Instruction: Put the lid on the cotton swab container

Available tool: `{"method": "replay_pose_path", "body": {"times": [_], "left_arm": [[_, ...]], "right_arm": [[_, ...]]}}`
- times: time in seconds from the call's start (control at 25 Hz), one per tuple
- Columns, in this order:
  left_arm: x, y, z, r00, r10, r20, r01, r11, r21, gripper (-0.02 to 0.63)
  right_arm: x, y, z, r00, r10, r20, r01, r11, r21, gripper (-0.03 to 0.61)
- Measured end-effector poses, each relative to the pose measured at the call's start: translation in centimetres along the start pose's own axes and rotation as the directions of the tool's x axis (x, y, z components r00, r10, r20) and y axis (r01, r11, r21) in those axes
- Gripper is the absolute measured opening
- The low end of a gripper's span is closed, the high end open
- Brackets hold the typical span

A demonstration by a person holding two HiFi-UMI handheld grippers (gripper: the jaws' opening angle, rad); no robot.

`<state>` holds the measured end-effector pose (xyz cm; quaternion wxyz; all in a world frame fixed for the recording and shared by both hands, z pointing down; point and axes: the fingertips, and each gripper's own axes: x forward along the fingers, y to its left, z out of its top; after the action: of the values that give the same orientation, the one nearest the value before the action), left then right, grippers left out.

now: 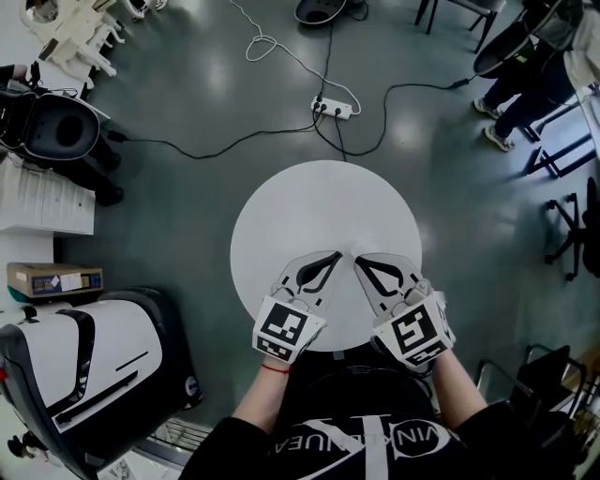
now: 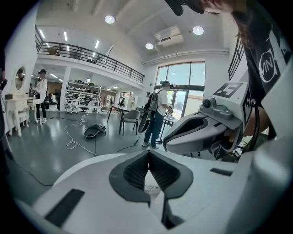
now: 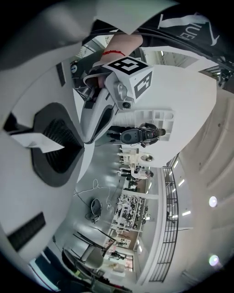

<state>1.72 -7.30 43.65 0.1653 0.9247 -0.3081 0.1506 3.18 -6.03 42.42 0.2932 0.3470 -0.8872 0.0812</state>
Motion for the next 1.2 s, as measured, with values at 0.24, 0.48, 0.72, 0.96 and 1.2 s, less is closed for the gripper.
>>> {"method": "replay_pose_path", "body": {"times": [0.24, 0.48, 0.72, 0.96, 1.2], "left_arm": [[-2.6, 0.2, 2.0, 0.998, -0.005, 0.059, 0.003, 0.999, 0.037, 0.009], [-5.0, -0.2, 3.0, 0.995, -0.023, 0.099, 0.018, 0.999, 0.05, 0.009], [-7.4, -0.8, 3.2, 0.992, -0.053, 0.117, 0.043, 0.996, 0.083, 0.009], [-10.1, -1.1, 3.5, 0.987, -0.077, 0.139, 0.061, 0.991, 0.115, 0.009], [-12.2, -1.5, 3.9, 0.981, -0.098, 0.166, 0.074, 0.987, 0.143, 0.009]], "right_arm": [[-1.4, 1.5, 2.6, 0.996, -0.062, 0.058, 0.061, 0.998, 0.019, 0.002], [-2.7, 3.1, 4.1, 0.989, -0.127, 0.079, 0.124, 0.992, 0.032, 0.002], [-3.9, 4.9, 5.5, 0.977, -0.18, 0.115, 0.175, 0.983, 0.048, 0.002], [-4.4, 7.2, 6.8, 0.964, -0.225, 0.141, 0.218, 0.974, 0.061, 0.002], [-5.1, 9.1, 7.7, 0.949, -0.267, 0.168, 0.258, 0.964, 0.07, 0.002]]}}
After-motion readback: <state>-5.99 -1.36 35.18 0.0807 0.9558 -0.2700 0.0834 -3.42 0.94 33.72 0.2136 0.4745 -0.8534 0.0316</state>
